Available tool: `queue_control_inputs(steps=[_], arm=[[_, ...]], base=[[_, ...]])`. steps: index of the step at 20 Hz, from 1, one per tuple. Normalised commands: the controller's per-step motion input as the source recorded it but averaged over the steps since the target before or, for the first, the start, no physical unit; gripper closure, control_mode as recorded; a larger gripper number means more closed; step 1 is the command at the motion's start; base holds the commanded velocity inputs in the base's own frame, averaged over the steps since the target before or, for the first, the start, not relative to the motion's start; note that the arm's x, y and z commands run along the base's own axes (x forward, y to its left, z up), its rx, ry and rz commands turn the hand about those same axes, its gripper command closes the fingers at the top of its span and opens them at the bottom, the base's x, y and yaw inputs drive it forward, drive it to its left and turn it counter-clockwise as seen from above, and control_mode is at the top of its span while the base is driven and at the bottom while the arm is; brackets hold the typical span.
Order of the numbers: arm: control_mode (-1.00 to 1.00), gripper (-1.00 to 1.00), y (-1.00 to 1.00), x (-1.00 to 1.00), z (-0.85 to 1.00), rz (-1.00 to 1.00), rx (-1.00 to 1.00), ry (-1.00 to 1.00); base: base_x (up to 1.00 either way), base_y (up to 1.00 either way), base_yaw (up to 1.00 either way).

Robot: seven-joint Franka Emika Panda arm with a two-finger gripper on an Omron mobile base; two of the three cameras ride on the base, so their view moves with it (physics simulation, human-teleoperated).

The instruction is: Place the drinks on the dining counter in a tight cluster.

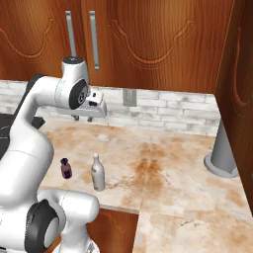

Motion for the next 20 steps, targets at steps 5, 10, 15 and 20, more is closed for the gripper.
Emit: queue_control_inputs(steps=[5,10,15,20], arm=[[-1.00,-1.00,-0.05,-0.51,-0.37,0.10,0.00,0.02],[-1.00,-1.00,-0.70,-0.62,-0.56,0.19,0.00,-0.03],[-1.00,-1.00,-0.48,-0.02,-0.29,0.36,0.05,-0.09],[-1.00,-1.00,-0.53,0.19,-0.21,0.52,0.26,-0.22]], base=[[0.00,0.00,0.00],[0.00,0.00,0.00],[0.00,0.00,0.00],[0.00,0.00,0.00]])
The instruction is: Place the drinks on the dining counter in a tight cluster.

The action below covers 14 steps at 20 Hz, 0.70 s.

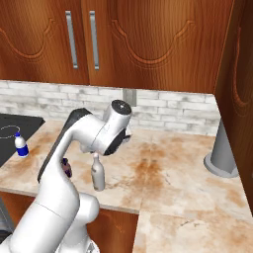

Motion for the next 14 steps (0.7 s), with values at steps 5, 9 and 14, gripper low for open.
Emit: queue_control_inputs(steps=[5,9,14], arm=[[-1.00,-1.00,-0.36,0.04,-0.16,0.50,0.29,-0.19],[-1.00,-1.00,-0.03,0.00,-0.22,0.46,0.31,-0.25],[-1.00,-1.00,0.01,-0.03,-0.16,0.29,0.17,-0.13]], base=[[0.00,0.00,0.00],[0.00,0.00,0.00],[0.00,0.00,0.00]])
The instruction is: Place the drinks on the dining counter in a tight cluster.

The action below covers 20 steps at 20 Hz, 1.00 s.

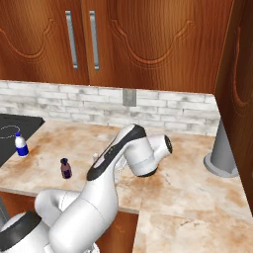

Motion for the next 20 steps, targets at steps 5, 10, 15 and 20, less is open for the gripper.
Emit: queue_control_inputs(steps=[5,10,15,20], arm=[[-1.00,-1.00,0.11,-0.07,-0.41,0.15,0.00,0.14],[-1.00,-1.00,0.02,0.00,-0.68,0.03,0.04,0.13],[-1.00,-1.00,-0.17,0.00,-0.50,-0.02,0.16,0.01],[-1.00,-1.00,-0.03,0.08,-0.22,-0.07,0.10,0.01]], base=[[0.00,0.00,0.00],[0.00,0.00,0.00],[0.00,0.00,0.00],[0.00,0.00,0.00]])
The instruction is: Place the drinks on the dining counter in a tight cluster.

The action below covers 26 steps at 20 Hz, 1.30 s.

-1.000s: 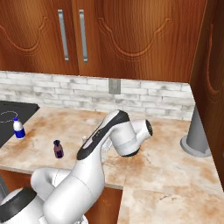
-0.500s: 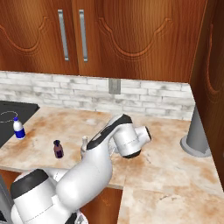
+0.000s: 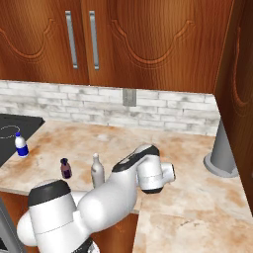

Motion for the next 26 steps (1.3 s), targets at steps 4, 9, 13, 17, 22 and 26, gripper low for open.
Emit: queue_control_inputs(steps=[4,9,13,17,22,26], arm=[[-1.00,-1.00,0.03,0.21,-0.03,-0.07,0.00,0.01],[-1.00,-1.00,0.00,0.10,0.00,-0.03,0.00,0.00],[-1.00,-1.00,0.13,-0.04,0.00,0.00,0.00,0.00],[-1.00,-1.00,0.31,-0.15,0.00,0.00,0.00,0.00],[-1.00,-1.00,0.22,-0.11,0.00,0.00,0.00,0.00],[-1.00,-1.00,0.26,-0.04,0.00,0.00,0.00,0.00]], base=[[0.00,0.00,0.00],[0.00,0.00,0.00],[0.00,0.00,0.00],[0.00,0.00,0.00],[0.00,0.00,0.00],[0.00,0.00,0.00]])
